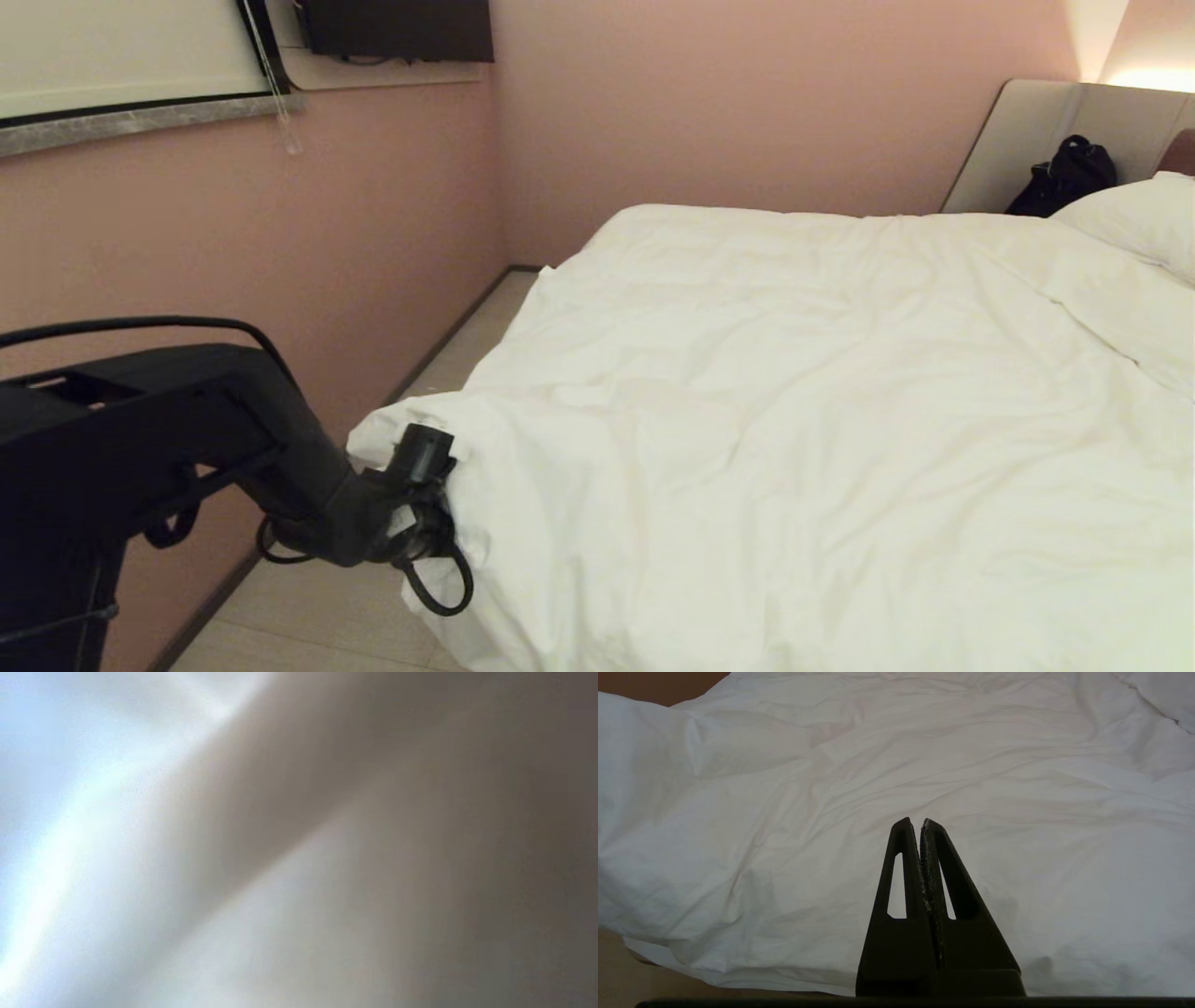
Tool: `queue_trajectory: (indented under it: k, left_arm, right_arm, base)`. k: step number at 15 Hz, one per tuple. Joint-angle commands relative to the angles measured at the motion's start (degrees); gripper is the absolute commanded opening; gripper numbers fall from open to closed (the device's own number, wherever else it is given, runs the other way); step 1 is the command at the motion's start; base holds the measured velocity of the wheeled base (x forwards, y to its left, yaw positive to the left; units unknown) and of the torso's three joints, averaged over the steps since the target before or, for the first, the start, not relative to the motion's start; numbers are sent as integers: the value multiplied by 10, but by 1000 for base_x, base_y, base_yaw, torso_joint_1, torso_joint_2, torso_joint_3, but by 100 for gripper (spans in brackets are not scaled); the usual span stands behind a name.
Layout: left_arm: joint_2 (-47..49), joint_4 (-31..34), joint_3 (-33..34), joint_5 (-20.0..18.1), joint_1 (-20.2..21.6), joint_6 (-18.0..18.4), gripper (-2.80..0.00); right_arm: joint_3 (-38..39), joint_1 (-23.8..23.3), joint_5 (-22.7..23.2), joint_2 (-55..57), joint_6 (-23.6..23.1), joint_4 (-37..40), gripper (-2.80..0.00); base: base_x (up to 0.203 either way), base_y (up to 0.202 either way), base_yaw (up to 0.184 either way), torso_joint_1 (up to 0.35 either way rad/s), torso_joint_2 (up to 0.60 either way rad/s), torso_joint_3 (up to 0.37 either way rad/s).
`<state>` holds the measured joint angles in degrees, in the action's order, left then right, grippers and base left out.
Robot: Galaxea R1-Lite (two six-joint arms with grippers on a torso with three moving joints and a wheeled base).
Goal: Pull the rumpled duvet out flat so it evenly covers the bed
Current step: Flatten the corners of the folded blanket
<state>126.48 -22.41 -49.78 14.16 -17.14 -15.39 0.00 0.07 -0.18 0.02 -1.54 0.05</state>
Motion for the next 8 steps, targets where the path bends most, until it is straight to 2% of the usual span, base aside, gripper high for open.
queue_trajectory:
  k: [1, 8]
  left_arm:
    - [-38, 0, 18, 1, 0, 0, -280]
    - [-148, 7, 104, 2, 7, 4, -280]
  right_arm:
    - [0, 0, 0, 0, 0, 0, -280]
    - [0, 0, 0, 0, 0, 0, -280]
  base:
    - [0, 0, 0, 0, 0, 0]
    - [0, 0, 0, 0, 0, 0]
